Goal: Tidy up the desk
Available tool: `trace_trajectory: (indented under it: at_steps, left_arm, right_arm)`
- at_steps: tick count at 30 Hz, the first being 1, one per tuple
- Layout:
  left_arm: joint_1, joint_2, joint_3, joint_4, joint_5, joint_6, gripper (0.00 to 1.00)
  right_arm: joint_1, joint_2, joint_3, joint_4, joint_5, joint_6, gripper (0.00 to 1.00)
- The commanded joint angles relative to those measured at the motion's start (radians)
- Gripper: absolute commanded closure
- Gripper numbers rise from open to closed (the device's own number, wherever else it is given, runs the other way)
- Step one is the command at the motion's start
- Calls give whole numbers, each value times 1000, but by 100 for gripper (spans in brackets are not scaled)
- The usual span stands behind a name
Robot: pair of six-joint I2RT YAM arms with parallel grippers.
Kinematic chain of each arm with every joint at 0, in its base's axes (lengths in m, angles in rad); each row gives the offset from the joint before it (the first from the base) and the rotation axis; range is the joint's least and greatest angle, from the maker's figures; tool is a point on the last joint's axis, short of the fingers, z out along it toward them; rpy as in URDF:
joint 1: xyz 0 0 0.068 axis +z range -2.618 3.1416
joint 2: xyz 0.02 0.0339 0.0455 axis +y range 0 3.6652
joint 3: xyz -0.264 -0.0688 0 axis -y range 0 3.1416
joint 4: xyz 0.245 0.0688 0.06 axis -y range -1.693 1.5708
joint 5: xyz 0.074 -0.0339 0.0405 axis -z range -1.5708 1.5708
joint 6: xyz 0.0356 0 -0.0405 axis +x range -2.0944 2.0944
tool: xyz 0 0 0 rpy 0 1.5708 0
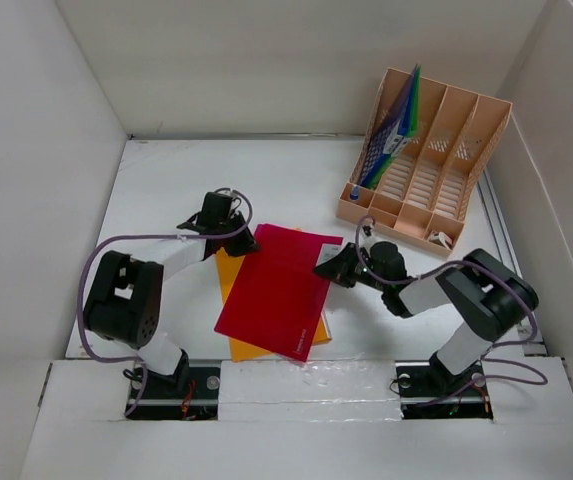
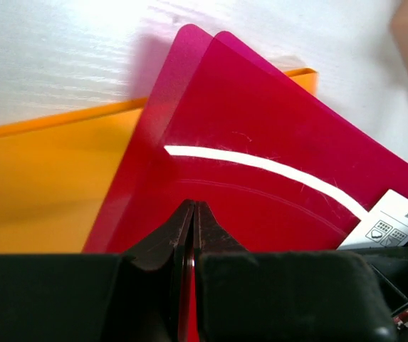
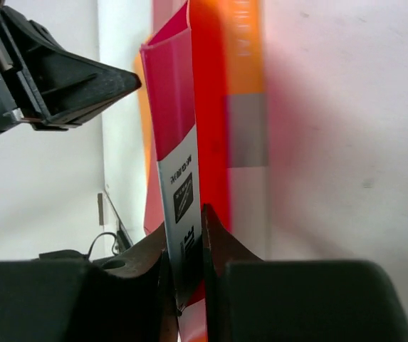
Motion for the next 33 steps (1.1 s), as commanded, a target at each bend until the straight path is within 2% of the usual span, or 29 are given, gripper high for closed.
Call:
trace_trajectory:
  at_steps: [1, 5, 10, 14, 17, 23, 26, 27, 31, 33]
  left_arm:
    - [1, -132, -1, 81, 43, -20, 100]
    - [1, -235, 17, 91, 53, 6, 100]
    - [1, -387, 46, 97, 51, 37, 100]
    - [1, -522, 43, 102, 40, 51, 100]
    - [1, -619, 40, 117, 31, 67, 95]
    - [1, -662, 35, 132, 81, 72, 87]
    - [1, -658, 25, 138, 99, 63, 78]
    - [1, -659, 19, 151, 110, 61, 78]
    - [1, -642, 14, 155, 109, 52, 65]
    - [1, -630, 8, 169, 129, 41, 65]
  right_arm:
    - [34, -123, 44, -96, 116, -70, 92]
    - [55, -284, 117, -288, 198, -158, 100]
    - [66, -450, 242, -471, 290, -238, 100]
    - [66, -493, 372, -584, 415, -329, 100]
    - [48, -507, 499, -650, 500, -408, 100]
    - [-44, -469, 686, -658, 540, -497, 100]
    - [-73, -424, 814, -673, 592, -573, 100]
    - [-74, -412, 844, -686, 644, -596, 100]
    - [-74, -355, 996, -758, 822, -736, 100]
    - [-74, -343, 1049, -776, 946, -783, 100]
